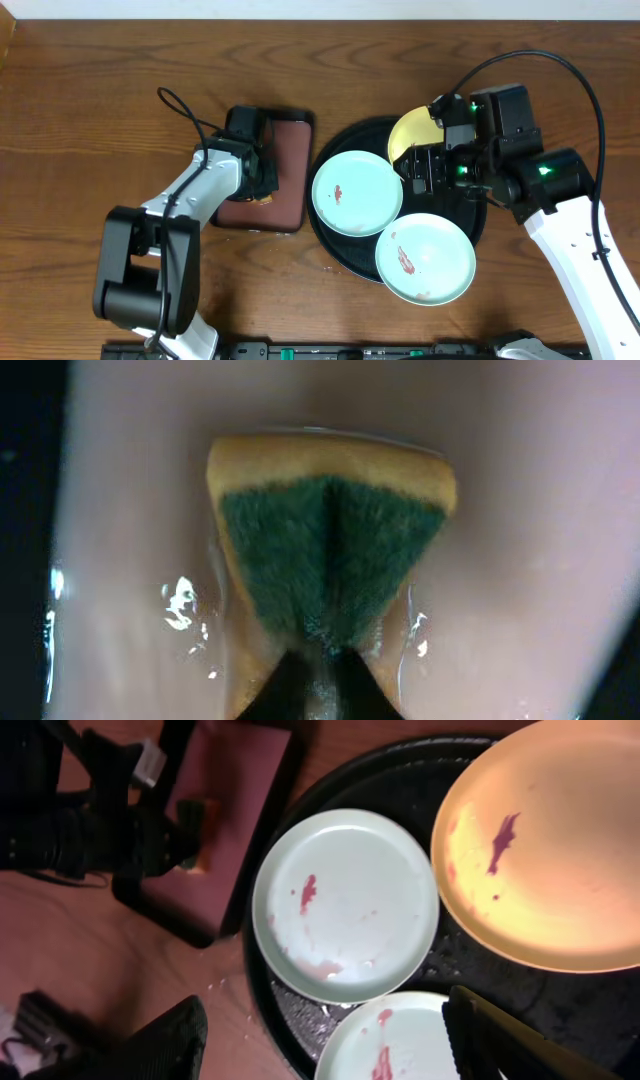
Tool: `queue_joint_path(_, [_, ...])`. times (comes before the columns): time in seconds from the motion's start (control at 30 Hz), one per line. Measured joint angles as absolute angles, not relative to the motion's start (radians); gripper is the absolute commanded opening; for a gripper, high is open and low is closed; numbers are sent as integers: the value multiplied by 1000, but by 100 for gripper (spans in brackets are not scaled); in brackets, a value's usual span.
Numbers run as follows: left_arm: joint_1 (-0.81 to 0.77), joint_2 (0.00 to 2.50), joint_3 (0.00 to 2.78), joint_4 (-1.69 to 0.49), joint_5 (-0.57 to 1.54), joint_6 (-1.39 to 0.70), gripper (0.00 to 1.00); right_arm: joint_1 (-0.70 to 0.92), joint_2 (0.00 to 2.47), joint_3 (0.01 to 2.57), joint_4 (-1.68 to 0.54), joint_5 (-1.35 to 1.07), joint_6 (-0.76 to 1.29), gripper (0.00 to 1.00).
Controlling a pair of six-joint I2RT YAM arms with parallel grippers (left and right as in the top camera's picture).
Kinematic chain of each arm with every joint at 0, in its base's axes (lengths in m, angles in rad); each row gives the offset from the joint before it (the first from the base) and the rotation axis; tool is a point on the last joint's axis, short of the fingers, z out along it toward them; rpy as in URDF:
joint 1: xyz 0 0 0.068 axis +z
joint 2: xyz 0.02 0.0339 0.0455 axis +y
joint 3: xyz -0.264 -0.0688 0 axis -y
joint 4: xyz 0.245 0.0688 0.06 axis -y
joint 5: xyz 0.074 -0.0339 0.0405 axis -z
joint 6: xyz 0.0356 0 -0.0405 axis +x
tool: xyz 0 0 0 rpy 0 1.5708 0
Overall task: Clean dirty plates on tray and stack at the side
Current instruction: 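Grasp the green sponge with the left gripper and lift it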
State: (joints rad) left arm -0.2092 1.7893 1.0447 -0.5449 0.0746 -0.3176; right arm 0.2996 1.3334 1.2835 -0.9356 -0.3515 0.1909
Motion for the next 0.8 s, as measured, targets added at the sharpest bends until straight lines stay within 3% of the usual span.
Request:
queue_joint_path(0.27, [-205, 1809, 1085, -597, 80, -317, 8, 300, 1333, 1284, -881, -321, 194, 76])
queue_joint_path(0.3, [-204, 1808, 1107, -631, 81, -317, 17, 300, 1333, 1284, -878, -319, 194, 76])
queue_joint_path(0.33, [-204, 1807, 1126, -659, 84, -315, 38, 300, 1333, 1284, -876, -315, 194, 76])
queue_joint_path(0.4, [-204, 1795, 1165, -704, 97, -316, 48, 300, 1333, 1284, -875, -309, 195, 77])
queue_joint_path(0.67, [-204, 1694, 1212, -726, 94, -318, 48, 300, 1334, 1284, -883, -276, 195, 78])
queue_joint_path(0.8, [-204, 1741, 1198, -694, 81, -317, 36, 300, 1349, 1283, -923, -267, 195, 78])
